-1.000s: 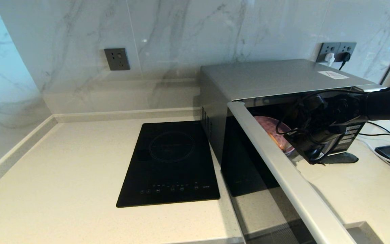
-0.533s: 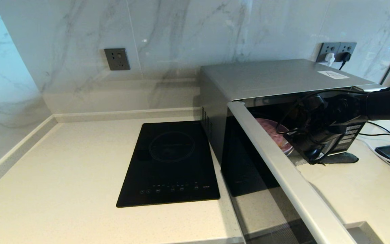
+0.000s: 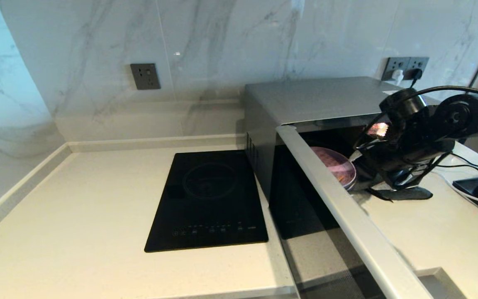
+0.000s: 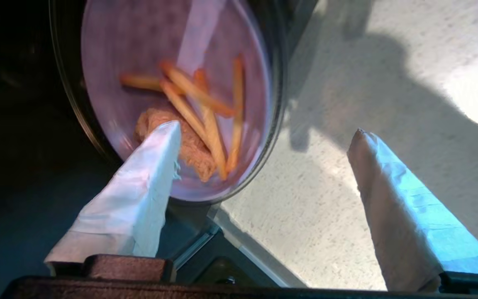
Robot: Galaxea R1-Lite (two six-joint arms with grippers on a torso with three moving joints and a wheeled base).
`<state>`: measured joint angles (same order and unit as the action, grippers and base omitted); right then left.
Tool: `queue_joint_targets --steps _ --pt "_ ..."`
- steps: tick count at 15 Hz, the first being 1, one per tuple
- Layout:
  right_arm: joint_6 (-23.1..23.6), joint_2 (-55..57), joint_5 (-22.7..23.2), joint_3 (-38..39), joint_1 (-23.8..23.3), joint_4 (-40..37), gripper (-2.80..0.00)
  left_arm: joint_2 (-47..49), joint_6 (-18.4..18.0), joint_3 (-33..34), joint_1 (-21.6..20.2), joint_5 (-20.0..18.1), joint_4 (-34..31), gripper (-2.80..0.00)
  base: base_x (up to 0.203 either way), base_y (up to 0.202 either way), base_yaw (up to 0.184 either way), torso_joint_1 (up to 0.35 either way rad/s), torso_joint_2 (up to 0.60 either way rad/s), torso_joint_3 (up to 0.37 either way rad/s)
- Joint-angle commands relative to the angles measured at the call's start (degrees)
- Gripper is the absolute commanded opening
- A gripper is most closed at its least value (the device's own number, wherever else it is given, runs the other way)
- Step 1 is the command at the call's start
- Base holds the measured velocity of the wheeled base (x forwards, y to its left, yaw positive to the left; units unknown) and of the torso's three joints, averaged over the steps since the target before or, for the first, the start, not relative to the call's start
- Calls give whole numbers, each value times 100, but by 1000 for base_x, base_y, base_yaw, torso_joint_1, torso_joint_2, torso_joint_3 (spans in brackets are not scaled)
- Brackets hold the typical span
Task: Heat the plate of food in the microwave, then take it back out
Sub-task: Take the plate out of the microwave
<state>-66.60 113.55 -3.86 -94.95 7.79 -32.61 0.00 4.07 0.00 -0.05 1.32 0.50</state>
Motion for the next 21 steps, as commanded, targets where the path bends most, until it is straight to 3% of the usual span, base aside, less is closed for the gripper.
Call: queue_joint_targets --steps 1,7,15,17,21 --pt "-46 26 -2 126 21 -114 0 9 6 0 -4 0 3 -280 0 0 0 32 26 -7" --pt "-64 -160 7 469 12 -105 0 9 6 0 -4 0 3 -280 0 0 0 0 0 0" --pt "-46 -1374 30 2296 -54 -50 0 9 6 0 -4 0 3 -280 0 0 0 0 0 0" --pt "-54 -1387 49 2626 -50 537 0 9 6 0 -4 0 3 -280 0 0 0 0 0 0" --pt "-8 -1455 465 3586 -49 2491 0 9 6 0 -4 0 3 -280 0 0 0 0 0 0"
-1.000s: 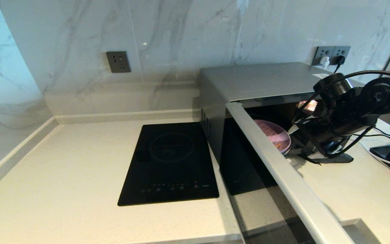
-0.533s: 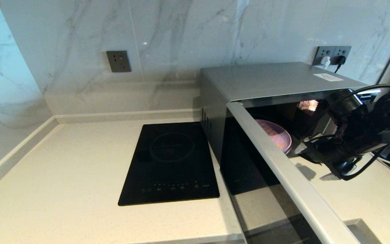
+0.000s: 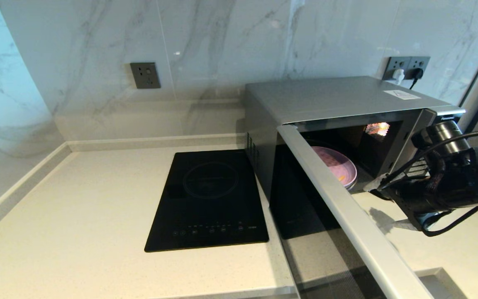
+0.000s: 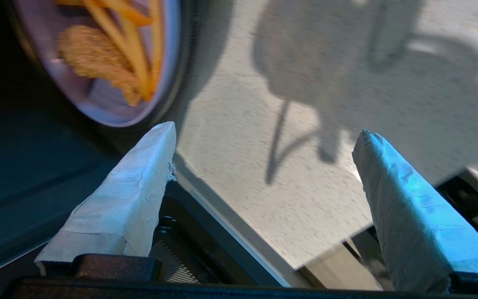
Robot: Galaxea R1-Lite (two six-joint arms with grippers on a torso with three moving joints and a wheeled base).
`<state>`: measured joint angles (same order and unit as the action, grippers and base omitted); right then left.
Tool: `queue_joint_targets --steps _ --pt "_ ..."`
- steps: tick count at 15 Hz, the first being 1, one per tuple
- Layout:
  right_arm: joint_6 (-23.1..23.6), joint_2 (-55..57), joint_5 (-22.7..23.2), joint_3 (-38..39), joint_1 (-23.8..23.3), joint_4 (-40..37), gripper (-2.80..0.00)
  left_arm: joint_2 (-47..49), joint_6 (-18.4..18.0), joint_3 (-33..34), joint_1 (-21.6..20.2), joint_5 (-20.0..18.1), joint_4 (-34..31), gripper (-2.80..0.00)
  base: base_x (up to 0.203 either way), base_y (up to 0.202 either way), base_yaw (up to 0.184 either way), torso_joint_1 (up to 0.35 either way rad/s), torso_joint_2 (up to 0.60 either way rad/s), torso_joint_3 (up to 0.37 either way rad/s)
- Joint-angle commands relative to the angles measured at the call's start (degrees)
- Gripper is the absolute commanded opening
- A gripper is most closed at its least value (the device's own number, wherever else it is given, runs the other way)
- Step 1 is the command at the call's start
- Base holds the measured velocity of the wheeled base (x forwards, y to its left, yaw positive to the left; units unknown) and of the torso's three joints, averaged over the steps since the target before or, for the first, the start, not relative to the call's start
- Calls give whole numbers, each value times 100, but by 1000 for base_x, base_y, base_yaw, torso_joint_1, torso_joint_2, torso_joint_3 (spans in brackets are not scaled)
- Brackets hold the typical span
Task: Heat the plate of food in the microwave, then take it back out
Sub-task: Take the plate out of the microwave
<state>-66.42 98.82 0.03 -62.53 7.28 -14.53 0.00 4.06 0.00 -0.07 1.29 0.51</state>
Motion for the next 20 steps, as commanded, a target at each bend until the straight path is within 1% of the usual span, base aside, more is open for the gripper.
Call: queue_joint_targets --steps 1,2,4,7,12,20 --pt "-11 27 120 475 2 1020 0 9 7 0 -1 3 2 -280 0 0 0 0 0 0" --pt "15 98 141 517 2 1253 0 9 7 0 -1 3 2 -280 0 0 0 0 0 0" --pt "52 283 138 423 2 1399 0 9 7 0 -1 3 2 -280 0 0 0 0 0 0" --pt "181 738 96 19 -9 1394 0 9 7 0 -1 3 2 -280 0 0 0 0 0 0" --pt "200 1411 77 -589 -78 1366 0 9 7 0 -1 3 2 -280 0 0 0 0 0 0" --pt "229 1749 81 -928 -102 1401 0 9 7 0 -1 3 2 -280 0 0 0 0 0 0"
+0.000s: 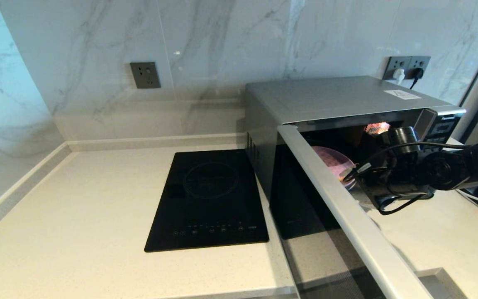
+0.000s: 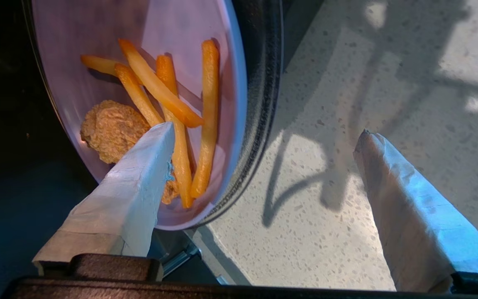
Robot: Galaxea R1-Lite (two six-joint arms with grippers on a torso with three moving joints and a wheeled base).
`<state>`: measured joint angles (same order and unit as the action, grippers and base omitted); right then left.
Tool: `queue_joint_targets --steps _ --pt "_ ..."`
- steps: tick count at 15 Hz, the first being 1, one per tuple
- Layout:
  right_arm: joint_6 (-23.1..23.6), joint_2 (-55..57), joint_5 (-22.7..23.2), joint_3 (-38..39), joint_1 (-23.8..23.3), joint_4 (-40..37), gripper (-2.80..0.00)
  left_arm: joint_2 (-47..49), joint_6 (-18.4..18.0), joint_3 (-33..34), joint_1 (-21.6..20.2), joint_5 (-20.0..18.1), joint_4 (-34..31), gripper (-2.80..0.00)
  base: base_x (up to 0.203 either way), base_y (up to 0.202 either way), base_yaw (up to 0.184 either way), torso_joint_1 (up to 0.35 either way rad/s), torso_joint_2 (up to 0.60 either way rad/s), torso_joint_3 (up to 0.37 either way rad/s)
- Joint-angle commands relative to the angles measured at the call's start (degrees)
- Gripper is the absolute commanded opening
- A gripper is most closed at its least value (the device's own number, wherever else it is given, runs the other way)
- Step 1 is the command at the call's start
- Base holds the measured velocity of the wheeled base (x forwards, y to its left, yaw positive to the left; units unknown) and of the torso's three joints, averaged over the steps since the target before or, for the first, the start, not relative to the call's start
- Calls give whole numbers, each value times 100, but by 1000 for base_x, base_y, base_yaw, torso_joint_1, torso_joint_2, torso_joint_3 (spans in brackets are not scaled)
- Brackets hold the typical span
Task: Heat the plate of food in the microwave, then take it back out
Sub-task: Take the plate out of the microwave
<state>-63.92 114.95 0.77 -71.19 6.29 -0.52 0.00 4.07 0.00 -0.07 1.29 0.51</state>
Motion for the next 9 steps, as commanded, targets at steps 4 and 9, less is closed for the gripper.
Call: queue_joint_targets --steps 4,9 --pt "46 299 3 -252 -14 -1 -280 9 6 0 -1 7 2 -280 0 0 0 0 0 0" --pt "52 370 2 -405 -14 -10 -280 9 6 0 -1 3 2 -280 0 0 0 0 0 0"
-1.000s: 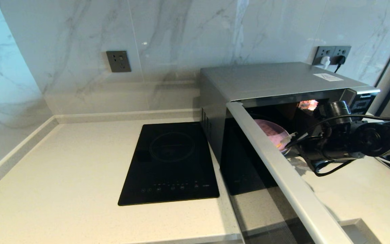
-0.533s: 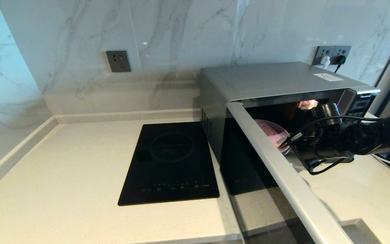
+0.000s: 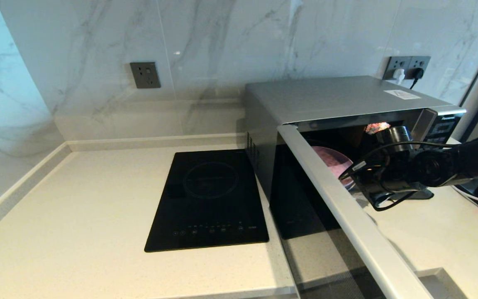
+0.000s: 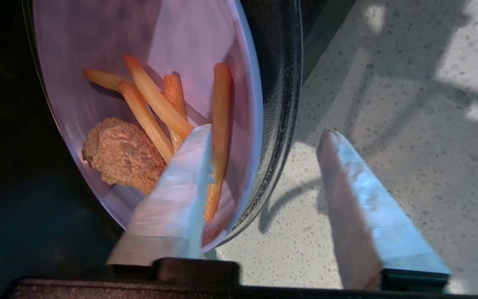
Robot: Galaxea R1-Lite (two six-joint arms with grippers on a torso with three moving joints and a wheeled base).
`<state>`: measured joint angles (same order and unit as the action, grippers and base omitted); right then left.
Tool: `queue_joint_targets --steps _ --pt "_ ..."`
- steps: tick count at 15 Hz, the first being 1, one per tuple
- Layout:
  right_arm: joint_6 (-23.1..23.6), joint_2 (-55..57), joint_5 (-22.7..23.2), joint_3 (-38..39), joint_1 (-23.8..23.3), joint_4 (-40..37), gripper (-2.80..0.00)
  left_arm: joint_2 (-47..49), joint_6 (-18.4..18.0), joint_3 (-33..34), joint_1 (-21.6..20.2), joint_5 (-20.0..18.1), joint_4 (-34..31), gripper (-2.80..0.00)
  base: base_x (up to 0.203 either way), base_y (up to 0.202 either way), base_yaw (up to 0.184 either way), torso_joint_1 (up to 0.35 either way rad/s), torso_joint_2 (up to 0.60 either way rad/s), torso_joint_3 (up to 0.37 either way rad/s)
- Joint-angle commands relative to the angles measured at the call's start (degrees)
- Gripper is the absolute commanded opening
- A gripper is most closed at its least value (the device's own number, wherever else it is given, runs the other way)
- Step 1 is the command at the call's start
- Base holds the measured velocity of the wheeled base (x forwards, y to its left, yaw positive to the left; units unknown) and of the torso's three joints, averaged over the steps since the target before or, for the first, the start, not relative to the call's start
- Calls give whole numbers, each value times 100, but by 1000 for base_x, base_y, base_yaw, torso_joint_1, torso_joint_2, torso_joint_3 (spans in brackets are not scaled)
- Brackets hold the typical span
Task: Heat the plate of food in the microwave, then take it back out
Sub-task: Take the plate out of the microwave
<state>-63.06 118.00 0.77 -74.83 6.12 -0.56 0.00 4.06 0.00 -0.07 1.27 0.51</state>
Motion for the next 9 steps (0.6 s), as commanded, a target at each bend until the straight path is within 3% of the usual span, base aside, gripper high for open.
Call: queue_joint_targets --steps 1,9 --pt "-31 65 2 -49 3 -6 -280 9 7 0 -1 5 2 -280 0 0 0 0 0 0" --pt "-31 -208 2 -32 3 -50 -280 9 7 0 -1 5 2 -280 0 0 0 0 0 0"
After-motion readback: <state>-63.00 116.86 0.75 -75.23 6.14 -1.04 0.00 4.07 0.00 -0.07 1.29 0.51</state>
